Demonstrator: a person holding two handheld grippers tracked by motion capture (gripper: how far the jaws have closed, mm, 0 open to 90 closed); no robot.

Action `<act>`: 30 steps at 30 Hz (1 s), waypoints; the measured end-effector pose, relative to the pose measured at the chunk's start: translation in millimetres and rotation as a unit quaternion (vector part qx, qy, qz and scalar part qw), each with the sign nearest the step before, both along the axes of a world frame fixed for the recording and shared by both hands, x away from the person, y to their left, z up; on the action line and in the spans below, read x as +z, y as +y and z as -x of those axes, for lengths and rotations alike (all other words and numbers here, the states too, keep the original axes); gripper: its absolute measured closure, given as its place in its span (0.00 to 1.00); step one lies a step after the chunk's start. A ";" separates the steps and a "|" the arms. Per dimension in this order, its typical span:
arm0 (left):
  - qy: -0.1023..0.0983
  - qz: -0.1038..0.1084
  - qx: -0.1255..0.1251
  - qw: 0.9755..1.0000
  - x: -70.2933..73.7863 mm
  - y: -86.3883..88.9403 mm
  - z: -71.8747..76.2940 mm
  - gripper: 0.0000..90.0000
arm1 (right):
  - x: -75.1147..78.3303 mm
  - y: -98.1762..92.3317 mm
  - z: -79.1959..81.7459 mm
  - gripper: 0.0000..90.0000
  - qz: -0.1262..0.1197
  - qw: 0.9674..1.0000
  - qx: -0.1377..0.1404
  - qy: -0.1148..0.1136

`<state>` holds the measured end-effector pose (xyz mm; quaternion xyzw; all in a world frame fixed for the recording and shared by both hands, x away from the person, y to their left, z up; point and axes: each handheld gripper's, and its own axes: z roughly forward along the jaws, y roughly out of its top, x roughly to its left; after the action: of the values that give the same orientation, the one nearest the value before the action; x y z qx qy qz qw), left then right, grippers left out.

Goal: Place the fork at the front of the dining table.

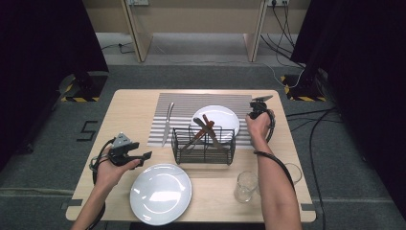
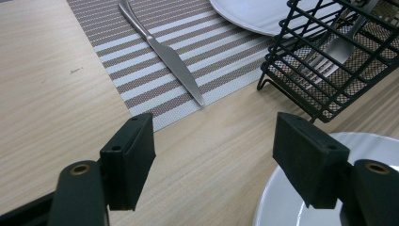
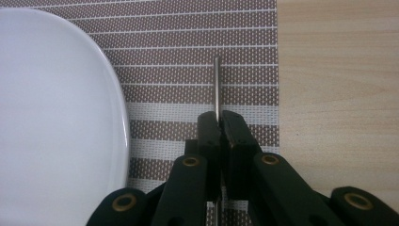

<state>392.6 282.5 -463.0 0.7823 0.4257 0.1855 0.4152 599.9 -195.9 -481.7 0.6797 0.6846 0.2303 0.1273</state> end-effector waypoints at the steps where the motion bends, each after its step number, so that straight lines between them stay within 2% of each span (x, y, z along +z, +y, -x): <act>1: -0.001 0.000 0.000 1.000 0.0 -0.1 0.0 0.33 | -0.4 0.3 -0.1 0.97 0.000 1.000 0.000 0.001; 8: 0.000 0.000 0.000 1.000 0.3 0.0 0.1 0.33 | -0.4 1.5 -1.1 0.95 0.008 1.000 0.004 0.005; 13: 0.000 0.001 0.001 1.000 0.0 0.6 0.6 0.33 | -0.6 2.5 -0.6 0.86 0.005 1.000 0.006 0.008; 18: 0.000 -0.001 0.002 1.000 -0.2 1.5 0.9 0.33 | 9.5 0.3 2.4 0.82 -0.002 1.000 0.015 0.003; 26: -0.001 -0.001 0.002 1.000 0.8 1.1 1.8 0.33 | 32.1 -10.0 19.8 0.80 -0.008 0.999 0.038 0.014; 30: -0.003 0.000 0.003 1.000 1.8 1.7 2.6 0.33 | 35.5 -17.6 33.5 0.81 -0.020 0.998 0.050 0.024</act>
<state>390.1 284.2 -461.2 0.7803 0.4272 0.1887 0.4160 566.4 -213.4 -446.2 0.6521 0.7163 0.2333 0.0853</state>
